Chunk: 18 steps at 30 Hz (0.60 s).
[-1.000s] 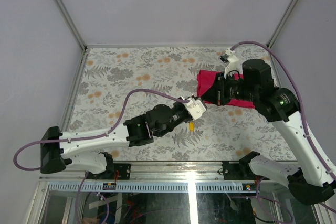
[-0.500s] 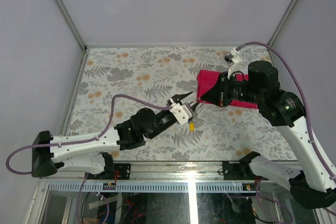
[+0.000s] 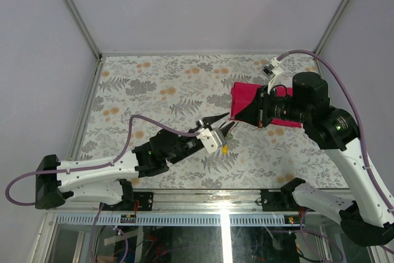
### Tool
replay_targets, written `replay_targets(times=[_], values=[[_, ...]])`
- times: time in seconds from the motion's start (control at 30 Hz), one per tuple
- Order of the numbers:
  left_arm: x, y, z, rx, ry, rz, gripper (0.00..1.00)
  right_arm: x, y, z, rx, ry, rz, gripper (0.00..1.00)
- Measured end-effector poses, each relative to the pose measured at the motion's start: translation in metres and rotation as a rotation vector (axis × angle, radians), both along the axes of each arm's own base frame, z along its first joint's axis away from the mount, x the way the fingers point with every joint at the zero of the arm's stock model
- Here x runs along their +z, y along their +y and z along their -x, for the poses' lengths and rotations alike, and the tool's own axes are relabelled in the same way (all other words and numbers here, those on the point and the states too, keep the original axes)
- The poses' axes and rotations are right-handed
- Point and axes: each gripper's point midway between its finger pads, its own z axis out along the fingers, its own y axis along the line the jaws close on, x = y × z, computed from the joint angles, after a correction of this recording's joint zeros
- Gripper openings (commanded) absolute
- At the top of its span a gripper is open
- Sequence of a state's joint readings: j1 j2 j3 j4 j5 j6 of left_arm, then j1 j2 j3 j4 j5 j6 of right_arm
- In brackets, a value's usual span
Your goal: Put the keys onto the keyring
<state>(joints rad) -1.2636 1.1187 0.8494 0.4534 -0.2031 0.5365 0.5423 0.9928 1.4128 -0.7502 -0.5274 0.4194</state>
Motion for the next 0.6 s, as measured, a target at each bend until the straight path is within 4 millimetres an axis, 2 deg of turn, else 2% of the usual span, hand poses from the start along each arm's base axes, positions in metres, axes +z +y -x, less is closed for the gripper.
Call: replay_targets(times=[0.1,0.23,0.5,0.53,0.57,0.6], values=[[0.0014,-0.0013,0.0017,-0.012,-0.017,-0.007,0.29,0.0006,0.0010,0.0021,0.012,0.003,-0.005,0.00],[0.0045,-0.0019,0.0022,-0.017,-0.040,-0.014,0.20,0.0020,0.0012,0.0028,0.016,0.001,-0.008,0.00],[0.0061,-0.0057,0.0031,-0.029,-0.059,-0.029,0.14,0.0023,0.0014,0.0029,0.017,0.000,-0.009,0.00],[0.0060,-0.0059,0.0031,-0.029,-0.060,-0.031,0.12,0.0023,0.0013,0.0028,0.016,0.000,-0.008,0.00],[0.0061,-0.0061,0.0031,-0.029,-0.062,-0.032,0.04,0.0023,0.0013,0.0028,0.017,0.000,-0.008,0.00],[0.0062,-0.0063,0.0031,-0.030,-0.063,-0.033,0.00,0.0022,0.0013,0.0028,0.016,-0.001,-0.008,0.00]])
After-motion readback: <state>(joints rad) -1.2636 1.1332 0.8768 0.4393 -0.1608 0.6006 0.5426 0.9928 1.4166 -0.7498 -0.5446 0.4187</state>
